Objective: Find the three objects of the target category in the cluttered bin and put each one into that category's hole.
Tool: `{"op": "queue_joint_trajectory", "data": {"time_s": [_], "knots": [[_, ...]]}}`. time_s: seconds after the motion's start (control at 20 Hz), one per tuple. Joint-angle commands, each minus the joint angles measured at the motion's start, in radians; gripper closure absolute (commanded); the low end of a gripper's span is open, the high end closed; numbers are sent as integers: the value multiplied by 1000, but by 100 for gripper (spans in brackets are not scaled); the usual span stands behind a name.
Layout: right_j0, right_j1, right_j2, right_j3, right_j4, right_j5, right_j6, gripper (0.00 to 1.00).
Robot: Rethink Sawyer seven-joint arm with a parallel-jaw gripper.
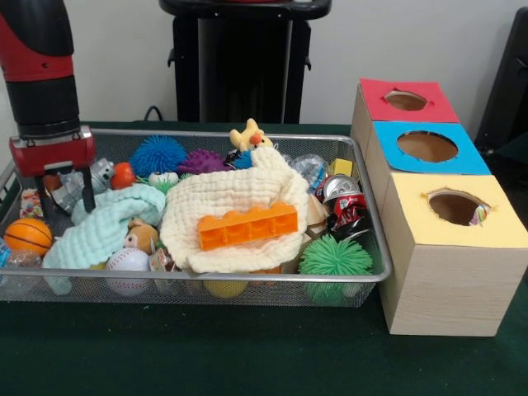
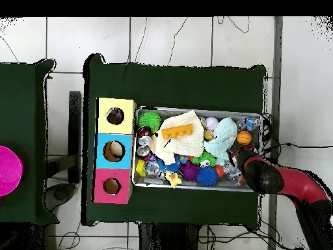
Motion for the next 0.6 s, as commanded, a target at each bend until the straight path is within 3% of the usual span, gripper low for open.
{"op": "queue_joint_trajectory", "data": {"time_s": [0.05,0.3,0.6], "knots": [[65,-32,-6,45,-42,-34,47,0],[87,-61,-49,-5,-101,-63,33,0],[54,-42,-14,-19,-94,-55,4,0]]}}
